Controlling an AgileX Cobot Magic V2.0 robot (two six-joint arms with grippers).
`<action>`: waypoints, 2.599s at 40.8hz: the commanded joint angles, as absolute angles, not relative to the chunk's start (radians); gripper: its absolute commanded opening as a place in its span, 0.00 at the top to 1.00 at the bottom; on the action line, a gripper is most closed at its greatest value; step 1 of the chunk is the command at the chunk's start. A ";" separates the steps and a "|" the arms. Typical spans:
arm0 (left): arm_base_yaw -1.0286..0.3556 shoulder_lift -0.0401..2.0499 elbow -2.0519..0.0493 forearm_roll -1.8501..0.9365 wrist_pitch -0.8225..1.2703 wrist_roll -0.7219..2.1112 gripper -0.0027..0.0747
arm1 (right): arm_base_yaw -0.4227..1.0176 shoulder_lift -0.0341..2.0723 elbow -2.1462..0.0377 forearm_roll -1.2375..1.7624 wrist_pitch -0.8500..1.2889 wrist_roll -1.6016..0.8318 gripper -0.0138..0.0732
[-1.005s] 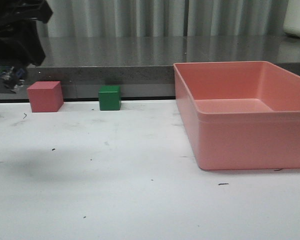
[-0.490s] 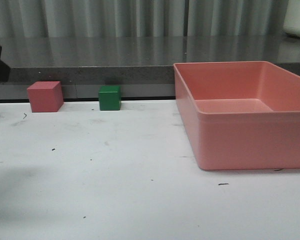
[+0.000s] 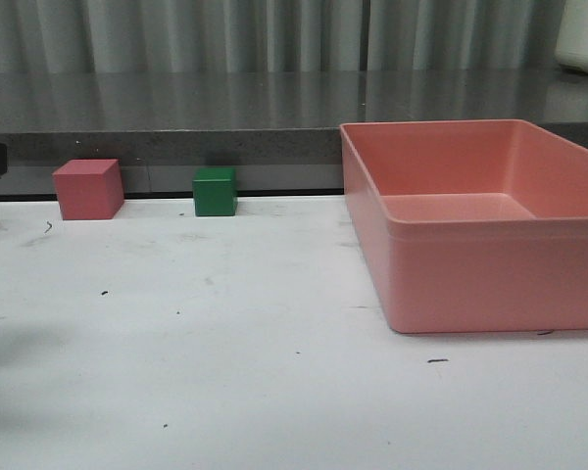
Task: Place and stand button with both arms
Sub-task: 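Lift the switch with the left gripper and rotate it cap-up, then lower the switch upright onto the table and open the left gripper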
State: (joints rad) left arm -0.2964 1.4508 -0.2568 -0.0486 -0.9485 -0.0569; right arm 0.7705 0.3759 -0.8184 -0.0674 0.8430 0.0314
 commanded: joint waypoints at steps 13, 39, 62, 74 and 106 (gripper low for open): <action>-0.295 1.717 -0.329 -0.055 -1.367 -0.128 0.72 | 0.768 0.389 -0.839 -0.070 0.759 0.033 0.26; -0.295 1.940 -0.592 -0.039 -1.366 -0.128 0.72 | 0.768 0.389 -0.839 -0.070 0.759 0.033 0.26; -0.288 1.966 -0.539 -0.036 -1.359 -0.128 0.72 | 0.768 0.389 -0.839 -0.070 0.759 0.033 0.26; -0.288 1.966 -0.514 -0.034 -1.365 -0.128 0.56 | 0.768 0.389 -0.839 -0.070 0.759 0.033 0.26; -0.288 1.547 -0.447 -0.020 -0.739 -0.128 0.41 | 0.768 0.389 -0.839 -0.070 0.759 0.033 0.26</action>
